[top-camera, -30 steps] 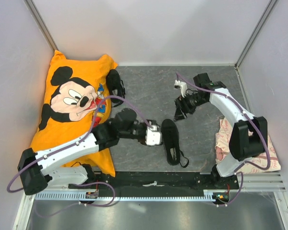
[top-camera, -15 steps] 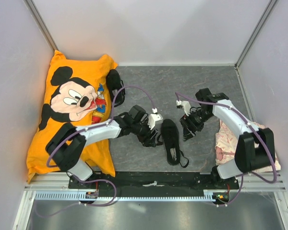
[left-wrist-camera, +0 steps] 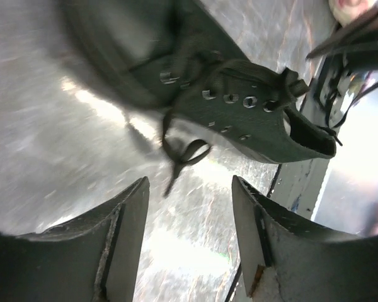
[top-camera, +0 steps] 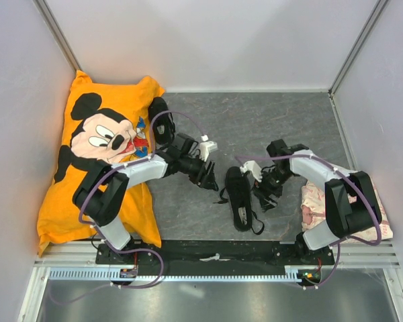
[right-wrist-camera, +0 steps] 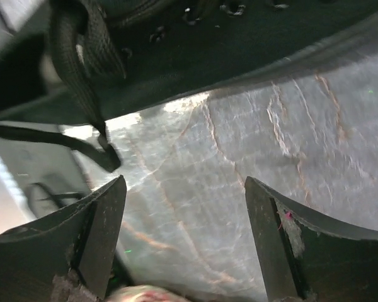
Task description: Tie the shoes
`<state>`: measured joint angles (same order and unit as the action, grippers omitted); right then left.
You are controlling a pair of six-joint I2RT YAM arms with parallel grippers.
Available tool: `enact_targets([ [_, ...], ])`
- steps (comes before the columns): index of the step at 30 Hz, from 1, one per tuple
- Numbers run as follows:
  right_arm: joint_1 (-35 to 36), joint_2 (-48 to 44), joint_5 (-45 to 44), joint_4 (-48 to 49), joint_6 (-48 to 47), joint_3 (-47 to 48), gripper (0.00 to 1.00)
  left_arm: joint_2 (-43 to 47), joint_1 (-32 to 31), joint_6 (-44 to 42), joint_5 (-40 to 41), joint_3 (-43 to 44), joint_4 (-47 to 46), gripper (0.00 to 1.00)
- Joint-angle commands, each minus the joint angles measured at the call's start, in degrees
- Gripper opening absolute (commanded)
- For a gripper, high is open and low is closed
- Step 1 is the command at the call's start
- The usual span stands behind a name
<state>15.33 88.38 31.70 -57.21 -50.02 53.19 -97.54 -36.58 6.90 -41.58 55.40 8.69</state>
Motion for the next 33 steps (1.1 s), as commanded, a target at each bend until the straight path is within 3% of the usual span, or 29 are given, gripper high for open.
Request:
enact_targets([
  [1, 5.75, -1.28, -4.81, 12.03, -1.86, -3.09, 0.85, 6.64, 5.46, 2.77, -6.23, -1.95, -1.75, 0.63],
  [6, 12.08, 1.79, -6.74, 18.17, 4.57, -3.62, 0.85, 11.57, 10.47, 1.63, -5.88, -2.66, 2.2, 0.64],
  [14, 16.39, 9.43, -5.78, 22.31, 11.87, 2.61, 0.84, 15.44, 19.87, 0.93, -6.76, -4.07, 5.02, 0.64],
  [23, 18.59, 15.06, -5.08, 25.04, 14.16, 8.5, 0.84, 18.43, 23.65, -6.81, -7.37, -3.89, 9.76, 0.64],
  [24, 18.59, 15.33, -4.64, 24.87, 13.99, 9.03, 0.84, 18.52, 23.83, -10.81, -7.81, -3.89, 10.38, 0.64],
  [29, 17.72, 11.04, -5.51, 20.75, 11.35, 10.54, 0.83, 18.52, 23.83, -22.0, -7.29, -3.81, 15.3, 0.63],
  [33, 15.96, 1.64, -7.09, 14.77, 8.98, 5.01, 0.84, 16.51, 21.65, -21.49, -8.96, -3.8, 17.42, 0.63],
])
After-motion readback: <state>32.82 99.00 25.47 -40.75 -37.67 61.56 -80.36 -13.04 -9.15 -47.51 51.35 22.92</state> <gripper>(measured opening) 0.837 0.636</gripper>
